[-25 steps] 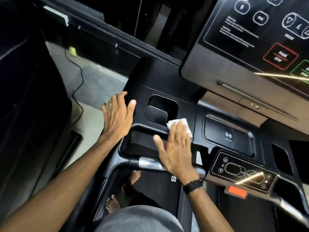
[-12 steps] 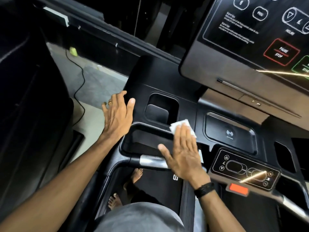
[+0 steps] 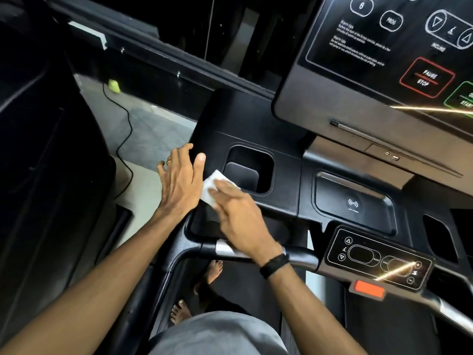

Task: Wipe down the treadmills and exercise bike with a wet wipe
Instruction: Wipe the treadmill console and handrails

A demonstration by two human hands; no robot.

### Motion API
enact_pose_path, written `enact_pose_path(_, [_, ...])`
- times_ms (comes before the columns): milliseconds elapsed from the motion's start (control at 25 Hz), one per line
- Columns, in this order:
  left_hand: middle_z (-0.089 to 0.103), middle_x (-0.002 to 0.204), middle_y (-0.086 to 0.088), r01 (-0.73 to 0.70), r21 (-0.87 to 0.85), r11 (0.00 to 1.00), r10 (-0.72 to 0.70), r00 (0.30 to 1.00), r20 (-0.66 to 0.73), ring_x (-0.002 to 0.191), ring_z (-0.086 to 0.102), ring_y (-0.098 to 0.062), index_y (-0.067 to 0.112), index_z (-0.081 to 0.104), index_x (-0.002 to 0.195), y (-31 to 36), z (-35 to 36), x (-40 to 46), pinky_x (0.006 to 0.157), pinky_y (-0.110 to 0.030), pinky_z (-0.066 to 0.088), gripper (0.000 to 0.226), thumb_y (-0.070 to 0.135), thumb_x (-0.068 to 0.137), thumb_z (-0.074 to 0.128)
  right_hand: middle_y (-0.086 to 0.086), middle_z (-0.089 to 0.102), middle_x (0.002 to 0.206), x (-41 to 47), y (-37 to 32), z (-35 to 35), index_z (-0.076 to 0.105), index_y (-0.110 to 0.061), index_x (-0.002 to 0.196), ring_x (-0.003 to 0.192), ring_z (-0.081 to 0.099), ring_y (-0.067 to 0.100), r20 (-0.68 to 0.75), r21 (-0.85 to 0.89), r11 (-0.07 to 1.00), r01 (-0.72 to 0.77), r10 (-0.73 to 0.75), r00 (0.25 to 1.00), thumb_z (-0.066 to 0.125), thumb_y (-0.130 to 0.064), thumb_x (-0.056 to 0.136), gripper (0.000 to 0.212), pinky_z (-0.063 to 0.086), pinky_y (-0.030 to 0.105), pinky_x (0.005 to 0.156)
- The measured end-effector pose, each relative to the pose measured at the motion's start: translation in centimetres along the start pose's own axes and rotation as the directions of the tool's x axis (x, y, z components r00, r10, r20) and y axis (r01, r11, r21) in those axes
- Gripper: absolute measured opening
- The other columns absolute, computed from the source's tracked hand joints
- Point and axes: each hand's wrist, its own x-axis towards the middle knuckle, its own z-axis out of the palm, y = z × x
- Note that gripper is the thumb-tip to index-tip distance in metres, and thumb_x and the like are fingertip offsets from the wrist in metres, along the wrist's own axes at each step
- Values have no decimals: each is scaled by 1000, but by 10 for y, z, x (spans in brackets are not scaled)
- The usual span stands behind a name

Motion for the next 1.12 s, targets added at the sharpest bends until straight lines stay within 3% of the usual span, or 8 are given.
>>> enact_pose_path(80, [55,131,-10,22,-36,999,-23,1000,-6,121,53,-30,10,47,137,-1,0,0,110,-51,25,57,48,101,24,9,66,123,-6,23,-8,74,-7,106,117,58,23,-150,69,996,-49,59,987,55,-3,85,29,43,28,106])
enact_pose_path(200, [55,131,-7,113,-161,980,-117,993,-13,120,53,-27,13,48,133,-4,-1,3,110,-47,26,52,46,101,26,-1,55,103,-8,50,-26,66,-16,92,96,46,14,-163,65,978,-200,208,964,72,-1,77,22,47,40,88])
enact_pose_path(320, [54,131,-4,179,-250,952,-190,982,-19,122,52,-24,14,49,132,-3,-3,4,109,-43,27,56,50,98,22,1,54,120,9,48,-31,61,-20,110,110,45,22,-88,-185,969,-162,147,985,91,-30,64,56,37,39,97])
enact_pose_path(440, [53,132,-2,178,-266,947,-192,981,-27,123,49,-19,16,48,132,-1,-6,3,109,-41,25,65,58,94,15,12,40,152,45,23,-23,46,-19,146,138,36,32,-9,-380,922,-69,71,997,90,-57,54,108,21,50,117])
enact_pose_path(520, [52,133,0,183,-291,939,-206,977,-51,123,48,-17,18,47,131,0,-8,1,108,-38,25,67,62,93,12,18,25,161,68,1,-11,26,-19,157,146,25,36,58,-450,893,27,-2,998,92,-53,50,130,11,55,121])
enact_pose_path(680, [53,134,1,207,-321,924,-240,968,-67,124,47,-14,22,46,130,0,-9,2,106,-32,22,65,62,93,11,19,5,166,83,-9,-2,8,-21,160,153,6,35,157,-508,843,175,-109,982,94,-39,50,141,-5,58,120])
enact_pose_path(920, [53,132,-3,167,-244,955,-185,981,-52,125,46,-16,17,45,132,-3,-5,0,108,-36,20,71,62,91,9,16,-14,166,55,32,-32,-13,-26,159,151,-23,31,65,-372,880,-296,343,937,86,-71,45,157,-23,59,113])
enact_pose_path(1120, [52,138,-5,139,-193,971,-151,987,-47,126,48,-21,14,45,134,-1,-6,0,113,-46,23,71,59,91,12,18,-21,164,7,71,-74,-17,-24,158,149,-29,33,93,-577,676,-458,611,786,85,-67,48,156,-22,65,112])
